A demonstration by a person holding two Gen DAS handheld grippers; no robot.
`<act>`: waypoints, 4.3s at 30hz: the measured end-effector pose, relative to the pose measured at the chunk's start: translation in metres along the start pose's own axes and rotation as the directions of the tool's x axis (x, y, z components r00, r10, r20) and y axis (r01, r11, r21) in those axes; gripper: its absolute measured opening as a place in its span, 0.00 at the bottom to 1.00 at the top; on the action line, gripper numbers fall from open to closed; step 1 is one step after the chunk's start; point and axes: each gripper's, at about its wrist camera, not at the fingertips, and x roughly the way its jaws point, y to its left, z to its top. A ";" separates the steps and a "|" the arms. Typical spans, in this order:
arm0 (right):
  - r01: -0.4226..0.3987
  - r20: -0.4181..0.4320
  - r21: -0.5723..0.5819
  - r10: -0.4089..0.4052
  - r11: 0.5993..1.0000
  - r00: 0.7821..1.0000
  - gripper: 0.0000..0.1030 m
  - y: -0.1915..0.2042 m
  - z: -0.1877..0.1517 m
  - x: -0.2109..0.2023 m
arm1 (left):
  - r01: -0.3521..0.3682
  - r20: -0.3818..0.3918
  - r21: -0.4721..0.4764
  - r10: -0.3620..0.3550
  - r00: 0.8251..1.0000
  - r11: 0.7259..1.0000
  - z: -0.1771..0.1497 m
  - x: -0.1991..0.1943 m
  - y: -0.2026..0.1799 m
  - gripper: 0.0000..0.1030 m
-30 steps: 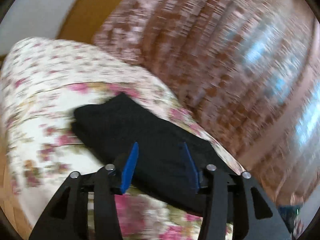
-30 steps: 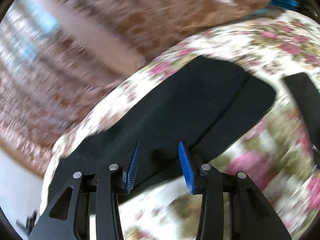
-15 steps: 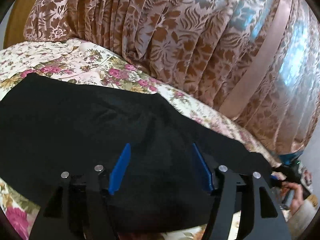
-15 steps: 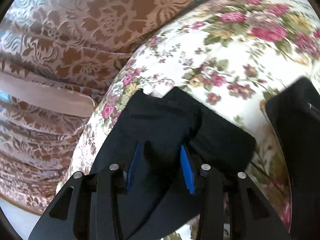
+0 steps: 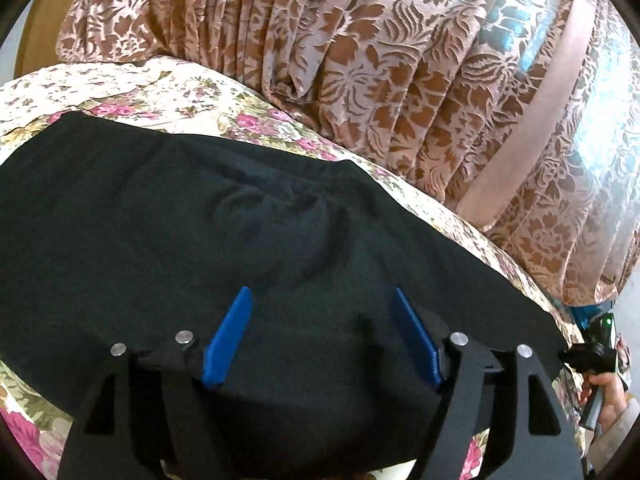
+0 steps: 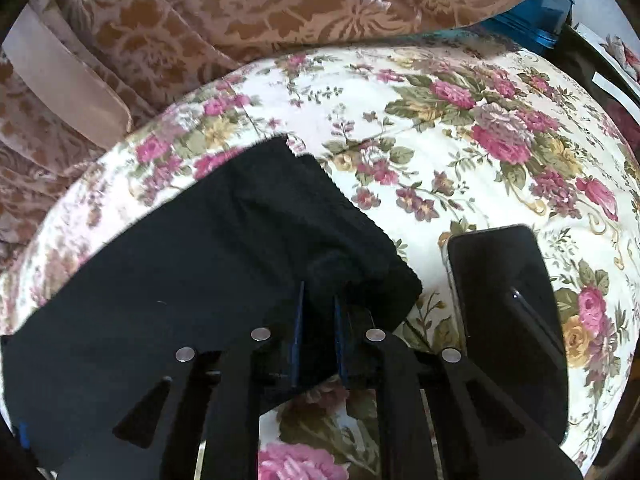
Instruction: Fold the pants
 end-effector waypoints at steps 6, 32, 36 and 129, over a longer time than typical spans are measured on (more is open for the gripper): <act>0.079 0.035 -0.006 -0.079 0.997 0.996 0.28 0.008 0.003 -0.022 | 0.000 -0.006 0.007 0.000 1.000 1.000 0.001 -0.003 -0.002 0.75; -0.611 -0.358 -0.659 0.532 0.439 0.768 0.33 0.475 -0.116 -0.078 | -0.152 -0.009 -0.072 0.152 0.988 0.986 0.044 0.026 0.046 0.84; -0.644 -0.436 -0.625 0.487 0.441 0.757 0.28 0.497 -0.126 -0.053 | -0.173 -0.003 -0.037 0.173 0.985 0.984 0.040 0.029 0.040 0.88; -0.098 -0.120 0.265 0.134 0.959 0.984 0.60 -0.002 -0.031 -0.017 | -0.236 0.027 -0.018 0.236 0.971 0.972 0.045 0.046 0.020 0.89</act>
